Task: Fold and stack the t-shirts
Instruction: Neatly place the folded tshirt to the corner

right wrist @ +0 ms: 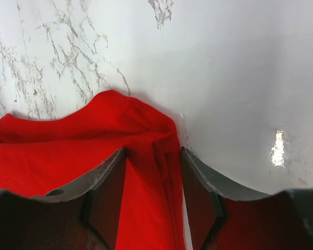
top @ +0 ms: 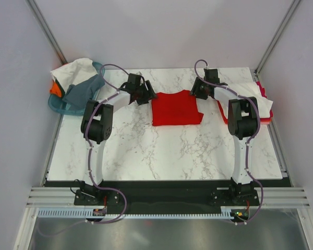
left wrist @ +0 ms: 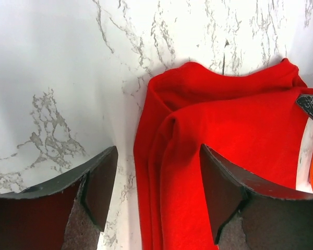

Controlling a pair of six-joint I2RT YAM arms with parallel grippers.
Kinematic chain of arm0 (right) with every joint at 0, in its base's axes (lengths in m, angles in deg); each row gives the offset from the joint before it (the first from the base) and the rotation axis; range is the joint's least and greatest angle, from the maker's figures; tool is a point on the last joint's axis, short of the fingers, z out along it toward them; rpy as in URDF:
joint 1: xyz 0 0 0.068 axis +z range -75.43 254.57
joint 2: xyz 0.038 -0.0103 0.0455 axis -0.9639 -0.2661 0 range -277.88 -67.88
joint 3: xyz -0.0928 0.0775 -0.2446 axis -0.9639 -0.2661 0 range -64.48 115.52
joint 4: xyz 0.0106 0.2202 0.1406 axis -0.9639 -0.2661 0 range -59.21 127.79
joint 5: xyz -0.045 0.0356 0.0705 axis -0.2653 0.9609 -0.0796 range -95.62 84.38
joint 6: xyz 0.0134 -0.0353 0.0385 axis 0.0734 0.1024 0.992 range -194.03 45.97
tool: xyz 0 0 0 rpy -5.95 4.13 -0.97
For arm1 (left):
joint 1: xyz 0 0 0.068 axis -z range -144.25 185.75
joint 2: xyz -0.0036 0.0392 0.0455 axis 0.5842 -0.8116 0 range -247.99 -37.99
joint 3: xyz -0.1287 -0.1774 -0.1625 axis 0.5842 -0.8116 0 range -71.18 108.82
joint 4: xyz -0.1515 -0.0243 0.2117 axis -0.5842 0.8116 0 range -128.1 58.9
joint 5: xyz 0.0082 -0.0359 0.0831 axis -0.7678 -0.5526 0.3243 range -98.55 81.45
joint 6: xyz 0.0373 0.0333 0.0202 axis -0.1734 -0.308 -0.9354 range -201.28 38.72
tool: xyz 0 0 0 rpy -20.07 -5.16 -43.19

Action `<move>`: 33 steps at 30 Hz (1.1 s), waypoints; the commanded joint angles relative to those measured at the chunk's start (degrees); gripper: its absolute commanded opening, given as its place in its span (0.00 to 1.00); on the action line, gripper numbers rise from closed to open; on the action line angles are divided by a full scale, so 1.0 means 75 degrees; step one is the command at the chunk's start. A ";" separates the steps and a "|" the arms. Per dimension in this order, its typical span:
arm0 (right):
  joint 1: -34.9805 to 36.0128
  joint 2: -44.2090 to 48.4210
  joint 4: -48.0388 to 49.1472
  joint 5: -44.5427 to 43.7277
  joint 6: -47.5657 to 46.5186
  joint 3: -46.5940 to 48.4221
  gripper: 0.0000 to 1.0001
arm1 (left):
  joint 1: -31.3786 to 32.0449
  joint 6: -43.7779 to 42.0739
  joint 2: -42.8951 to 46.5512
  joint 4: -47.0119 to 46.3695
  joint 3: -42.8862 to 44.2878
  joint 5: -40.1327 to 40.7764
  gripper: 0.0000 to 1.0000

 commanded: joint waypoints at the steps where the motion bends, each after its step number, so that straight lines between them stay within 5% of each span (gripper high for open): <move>1: 0.0016 -0.0255 -0.0245 -0.0247 -0.0065 0.0001 0.54 | -0.0006 -0.0359 0.0356 0.0225 -0.0081 0.0324 0.73; 8: 0.0004 -0.0290 -0.0245 -0.0094 -0.0065 0.0047 0.53 | 0.0064 -0.0324 -0.0347 0.0178 0.0482 -0.0133 0.66; 19: 0.0016 -0.0688 -0.0163 0.0292 0.0239 0.0352 0.47 | 0.0111 0.0004 -0.0934 -0.0044 0.0775 -0.0156 0.35; 24: 0.0028 -0.0876 -0.0093 0.0375 0.0286 0.0575 0.21 | 0.0111 0.0004 -0.1016 -0.0197 0.0915 -0.0156 0.07; 27: 0.0051 -0.0701 0.0095 0.0282 0.0286 0.0493 0.03 | 0.0111 -0.0089 -0.0864 -0.0220 0.0951 -0.0075 0.02; 33: 0.0075 0.0469 0.0949 0.0316 0.0380 -0.0349 0.00 | 0.0135 -0.0312 0.0211 -0.0431 0.0542 0.0136 0.02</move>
